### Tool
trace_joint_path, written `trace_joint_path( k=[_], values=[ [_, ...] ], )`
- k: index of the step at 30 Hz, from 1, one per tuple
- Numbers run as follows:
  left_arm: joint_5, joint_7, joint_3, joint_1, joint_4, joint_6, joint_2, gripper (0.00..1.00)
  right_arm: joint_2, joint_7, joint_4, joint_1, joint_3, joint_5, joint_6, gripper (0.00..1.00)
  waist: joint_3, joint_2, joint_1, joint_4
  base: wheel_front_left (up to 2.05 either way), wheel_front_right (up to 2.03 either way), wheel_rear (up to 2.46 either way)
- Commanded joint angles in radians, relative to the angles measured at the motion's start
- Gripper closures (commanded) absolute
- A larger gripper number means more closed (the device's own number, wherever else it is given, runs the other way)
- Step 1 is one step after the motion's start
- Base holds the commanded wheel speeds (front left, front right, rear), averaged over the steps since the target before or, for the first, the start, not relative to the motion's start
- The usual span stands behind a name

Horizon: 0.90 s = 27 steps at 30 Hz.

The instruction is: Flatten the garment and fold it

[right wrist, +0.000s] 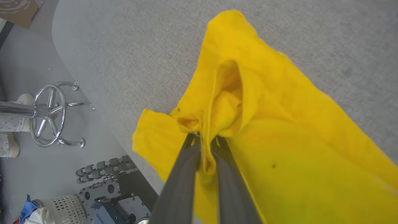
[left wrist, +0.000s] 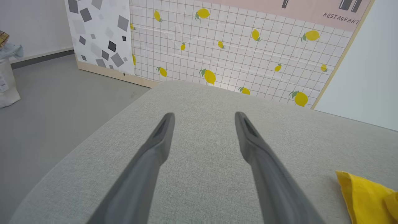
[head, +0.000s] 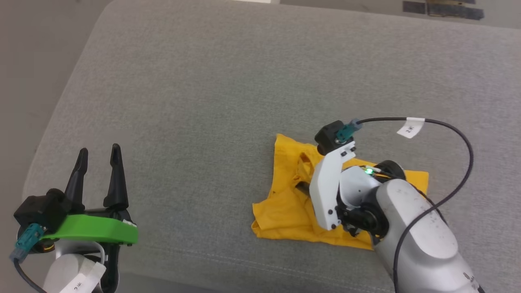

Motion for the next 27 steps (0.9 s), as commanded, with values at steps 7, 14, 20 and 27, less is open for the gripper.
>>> trace_joint_path(
  k=[7, 14, 20, 27],
  values=[
    [-0.01, -0.004, -0.012, -0.026, 0.016, -0.006, 0.0, 0.0, 0.001, -0.144, 0.171, -0.073, 0.07, 0.073, -0.001, 1.0, 0.025, 0.0, 0.0, 0.038, 0.0, 0.0, 0.0],
    [-0.005, -0.004, -0.013, -0.005, 0.024, -0.006, 0.0, 0.0, 0.001, -0.247, 0.204, -0.09, 0.172, 0.248, -0.001, 0.0, -0.02, 0.0, 0.0, 0.009, 0.0, 0.0, 0.0],
    [0.007, -0.004, -0.004, 0.024, 0.017, -0.007, -0.004, 0.0, 0.001, -0.337, 0.132, -0.114, 0.242, 0.357, -0.001, 0.0, -0.073, 0.0, 0.0, -0.054, 0.0, 0.0, 0.0],
    [0.035, -0.004, 0.027, 0.058, -0.013, -0.007, -0.013, 0.0, 0.001, -0.464, 0.066, -0.097, 0.106, 0.224, -0.001, 0.0, -0.117, 0.0, 0.0, -0.144, 0.0, 0.0, 0.0]
  ],
)
